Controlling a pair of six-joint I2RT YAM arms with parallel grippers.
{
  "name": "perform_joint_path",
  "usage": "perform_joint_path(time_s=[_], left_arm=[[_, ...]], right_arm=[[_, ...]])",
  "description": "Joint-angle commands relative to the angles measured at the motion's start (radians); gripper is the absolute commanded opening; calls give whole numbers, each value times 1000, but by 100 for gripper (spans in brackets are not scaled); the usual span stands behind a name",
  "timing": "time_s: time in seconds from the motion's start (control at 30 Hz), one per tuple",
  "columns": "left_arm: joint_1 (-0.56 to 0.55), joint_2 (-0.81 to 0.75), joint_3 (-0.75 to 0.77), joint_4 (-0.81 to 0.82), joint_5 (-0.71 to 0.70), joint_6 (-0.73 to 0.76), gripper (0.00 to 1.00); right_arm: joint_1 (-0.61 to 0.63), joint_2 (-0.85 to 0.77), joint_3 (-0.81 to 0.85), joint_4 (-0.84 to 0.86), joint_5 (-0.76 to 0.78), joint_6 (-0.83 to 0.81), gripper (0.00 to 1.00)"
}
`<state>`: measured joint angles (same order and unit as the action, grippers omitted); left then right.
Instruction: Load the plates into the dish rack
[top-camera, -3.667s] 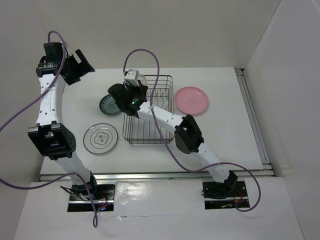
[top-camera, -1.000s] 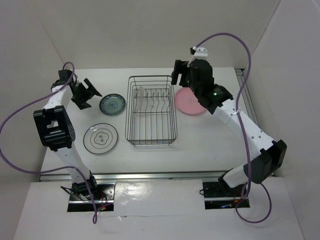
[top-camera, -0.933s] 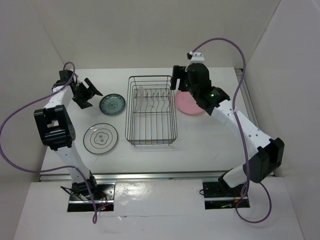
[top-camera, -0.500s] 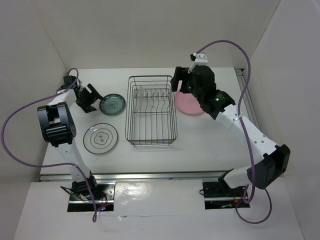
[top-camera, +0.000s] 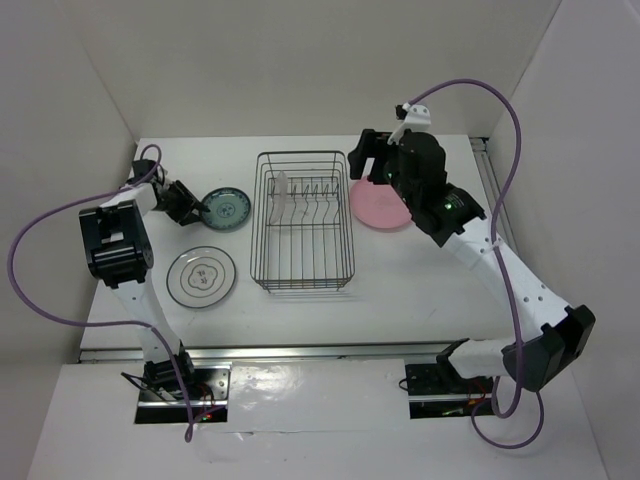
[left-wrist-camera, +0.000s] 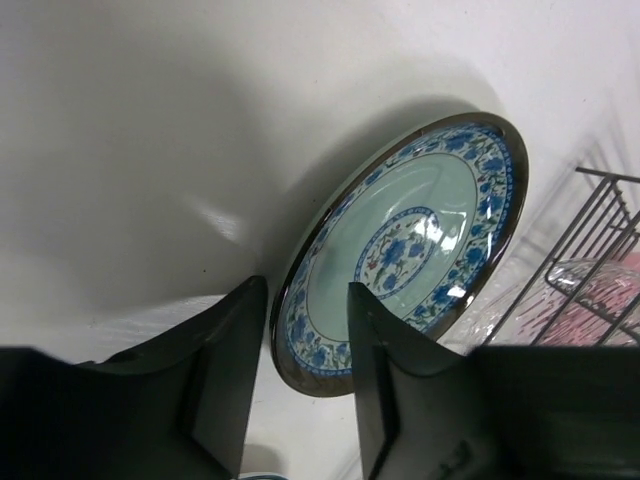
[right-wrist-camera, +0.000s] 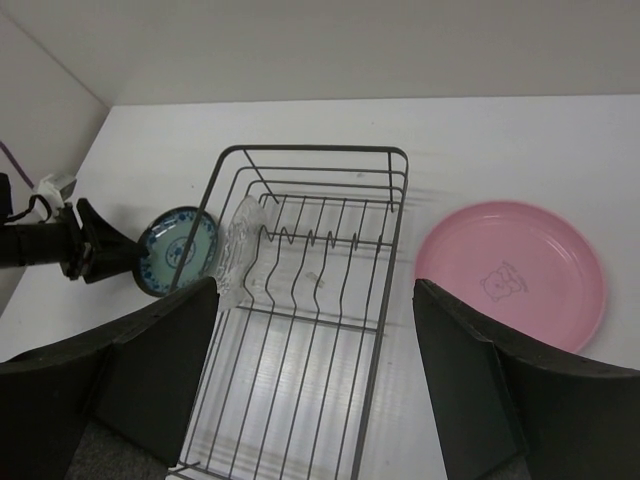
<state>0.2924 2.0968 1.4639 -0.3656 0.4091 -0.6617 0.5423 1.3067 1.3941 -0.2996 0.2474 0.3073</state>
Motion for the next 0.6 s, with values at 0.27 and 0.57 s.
perform_joint_path(time_s=[0.27,0.57], left_arm=[[-19,32,-46,60,10,-3,34],[-19,66,-16,24,-35,-3,0]], right_arm=[[-38,-64,-26,56,-17,9,86],[-67,-75,-35,65,-69,19,86]])
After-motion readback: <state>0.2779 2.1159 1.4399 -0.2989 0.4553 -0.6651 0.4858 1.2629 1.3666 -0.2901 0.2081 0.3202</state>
